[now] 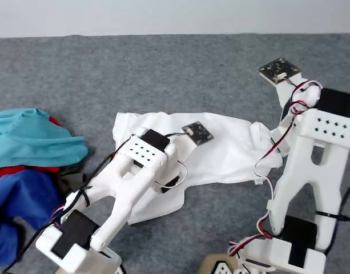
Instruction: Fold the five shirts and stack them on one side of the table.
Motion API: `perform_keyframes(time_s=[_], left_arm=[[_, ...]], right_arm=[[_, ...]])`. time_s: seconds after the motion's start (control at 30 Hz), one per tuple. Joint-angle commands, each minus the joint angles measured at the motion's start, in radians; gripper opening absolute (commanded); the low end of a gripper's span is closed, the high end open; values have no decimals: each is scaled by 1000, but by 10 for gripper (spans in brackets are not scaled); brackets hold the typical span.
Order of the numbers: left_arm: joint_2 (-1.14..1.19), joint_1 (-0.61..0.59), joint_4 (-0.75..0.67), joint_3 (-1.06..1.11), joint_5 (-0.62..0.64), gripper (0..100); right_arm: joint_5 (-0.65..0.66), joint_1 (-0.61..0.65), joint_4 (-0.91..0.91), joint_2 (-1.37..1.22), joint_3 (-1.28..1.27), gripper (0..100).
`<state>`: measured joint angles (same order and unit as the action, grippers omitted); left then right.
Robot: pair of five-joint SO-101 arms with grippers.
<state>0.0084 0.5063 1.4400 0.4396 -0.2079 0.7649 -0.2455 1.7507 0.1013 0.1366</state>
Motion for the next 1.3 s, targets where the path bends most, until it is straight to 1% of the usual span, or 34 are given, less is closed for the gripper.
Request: perform_keyframes(time_s=[0.0,0.13,0.27,0.33,0.5,0.63,0.77,0.93,1.03,1.27], left_arm=[[-9,11,61,-35,-41,5],[-9,58,100,-33,-60,5],[-8,87,84,-51,-55,6],[-8,84,84,-70,-18,17],[-12,83,78,-105,103,95],[-3,83,55,-104,149,131],[-3,74,35,-104,149,141],[-3,-2,-2,-105,141,142],[0,-26,-15,-97,130,142],[0,-5,-98,-28,114,142]], right_arm=[[2,-5,41,51,5,231],[2,-7,41,51,5,230],[2,-8,41,51,5,230],[2,-8,41,53,5,230],[3,-8,41,53,5,230],[6,-8,41,51,5,230],[6,-8,41,51,5,230],[6,-8,41,51,5,230],[6,-5,41,51,5,230],[6,-4,41,51,5,230]])
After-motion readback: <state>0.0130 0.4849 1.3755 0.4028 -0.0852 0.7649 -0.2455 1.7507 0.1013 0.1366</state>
